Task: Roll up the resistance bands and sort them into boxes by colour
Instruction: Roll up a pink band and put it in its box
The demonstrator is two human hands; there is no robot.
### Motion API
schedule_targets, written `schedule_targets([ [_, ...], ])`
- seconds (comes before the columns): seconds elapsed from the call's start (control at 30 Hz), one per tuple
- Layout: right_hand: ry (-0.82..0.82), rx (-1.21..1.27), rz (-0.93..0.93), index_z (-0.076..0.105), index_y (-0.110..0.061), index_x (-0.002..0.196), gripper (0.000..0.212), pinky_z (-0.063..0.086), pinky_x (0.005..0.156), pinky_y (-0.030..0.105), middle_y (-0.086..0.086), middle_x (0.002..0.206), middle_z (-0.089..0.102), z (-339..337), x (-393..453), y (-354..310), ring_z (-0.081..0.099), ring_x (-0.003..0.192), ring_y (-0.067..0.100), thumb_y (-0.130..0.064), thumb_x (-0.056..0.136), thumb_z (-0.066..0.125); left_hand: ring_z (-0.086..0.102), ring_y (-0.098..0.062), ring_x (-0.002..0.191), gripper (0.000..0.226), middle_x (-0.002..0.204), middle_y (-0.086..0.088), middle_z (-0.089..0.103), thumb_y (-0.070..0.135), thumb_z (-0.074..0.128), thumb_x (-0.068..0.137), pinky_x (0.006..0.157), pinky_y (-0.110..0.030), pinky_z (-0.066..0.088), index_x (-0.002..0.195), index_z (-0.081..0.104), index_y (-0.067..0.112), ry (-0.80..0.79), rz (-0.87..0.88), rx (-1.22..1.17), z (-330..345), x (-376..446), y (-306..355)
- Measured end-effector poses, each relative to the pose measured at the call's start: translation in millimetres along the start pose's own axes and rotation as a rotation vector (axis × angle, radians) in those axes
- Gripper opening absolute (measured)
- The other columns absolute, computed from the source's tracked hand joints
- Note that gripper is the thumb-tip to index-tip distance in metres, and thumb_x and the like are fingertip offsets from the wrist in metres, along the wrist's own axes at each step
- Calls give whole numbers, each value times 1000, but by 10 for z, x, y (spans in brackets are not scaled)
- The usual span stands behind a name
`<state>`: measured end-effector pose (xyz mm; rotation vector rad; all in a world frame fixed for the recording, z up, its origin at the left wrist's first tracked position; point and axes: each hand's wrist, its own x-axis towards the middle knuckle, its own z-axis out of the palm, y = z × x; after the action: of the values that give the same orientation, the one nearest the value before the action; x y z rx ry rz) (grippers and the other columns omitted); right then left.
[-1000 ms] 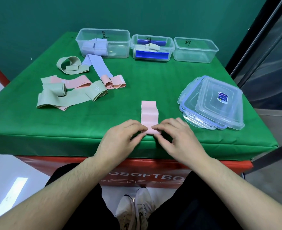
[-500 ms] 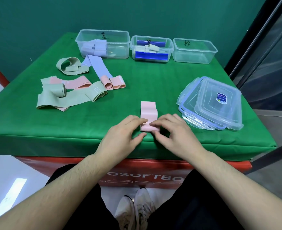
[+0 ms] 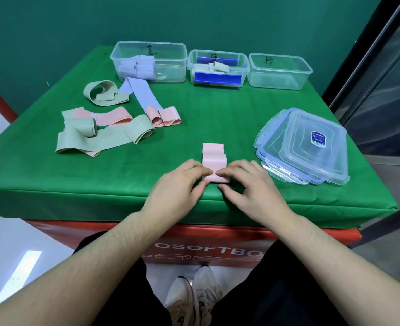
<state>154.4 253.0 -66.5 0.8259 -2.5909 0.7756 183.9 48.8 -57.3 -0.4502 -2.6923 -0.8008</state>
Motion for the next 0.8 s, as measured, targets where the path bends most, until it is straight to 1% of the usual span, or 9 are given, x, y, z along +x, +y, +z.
schedule_targets([
  [0.17, -7, 4, 12, 68, -29, 116, 30, 44, 84, 37, -14, 105, 60, 12, 36, 10, 50, 93, 13, -42, 91, 54, 62, -15, 81, 16, 109, 15, 55, 33, 60, 95, 63, -36, 54, 110, 65, 31, 27, 72, 49, -29, 36, 25],
  [0.27, -4, -11, 25, 68, -28, 118, 34, 44, 85, 37, -13, 106, 59, 21, 47, 11, 49, 93, 13, -44, 93, 51, 63, -15, 84, 16, 108, 15, 58, 33, 59, 96, 64, -38, 55, 110, 66, 30, 21, 69, 52, -35, 74, 15],
  [0.37, 27, -31, 11, 64, -27, 122, 34, 42, 87, 35, -12, 111, 56, 9, 34, -12, 49, 96, 16, -40, 91, 54, 64, -16, 88, 19, 110, 16, 58, 34, 57, 96, 68, -40, 55, 113, 65, 32, 3, 56, 49, -35, 97, 7],
  [0.47, 43, -30, 2, 65, -29, 113, 24, 43, 86, 37, -14, 109, 56, 2, 30, -27, 50, 95, 17, -35, 90, 58, 64, -17, 92, 22, 113, 15, 58, 33, 56, 97, 72, -39, 55, 117, 66, 32, -12, 31, 61, -24, 118, -3],
  [0.57, 36, -26, 4, 66, -28, 109, 21, 45, 83, 42, -15, 107, 59, 13, 57, -10, 51, 92, 17, -34, 90, 59, 63, -18, 93, 23, 114, 15, 58, 32, 56, 97, 74, -39, 54, 118, 66, 31, -13, 16, 52, -17, 137, -8],
  [0.73, 18, -26, 19, 65, -28, 110, 26, 46, 83, 45, -13, 105, 60, 24, 120, 16, 51, 92, 19, -39, 90, 55, 63, -19, 82, 17, 110, 14, 56, 32, 58, 96, 64, -39, 54, 111, 66, 30, 26, 63, 72, -41, 140, -3],
  [0.8, 10, -25, 27, 66, -28, 111, 27, 46, 83, 45, -13, 105, 60, 26, 133, 18, 51, 92, 18, -41, 90, 54, 64, -20, 81, 18, 110, 14, 57, 34, 57, 96, 63, -40, 55, 112, 65, 31, 17, 66, 104, -41, 145, -3],
])
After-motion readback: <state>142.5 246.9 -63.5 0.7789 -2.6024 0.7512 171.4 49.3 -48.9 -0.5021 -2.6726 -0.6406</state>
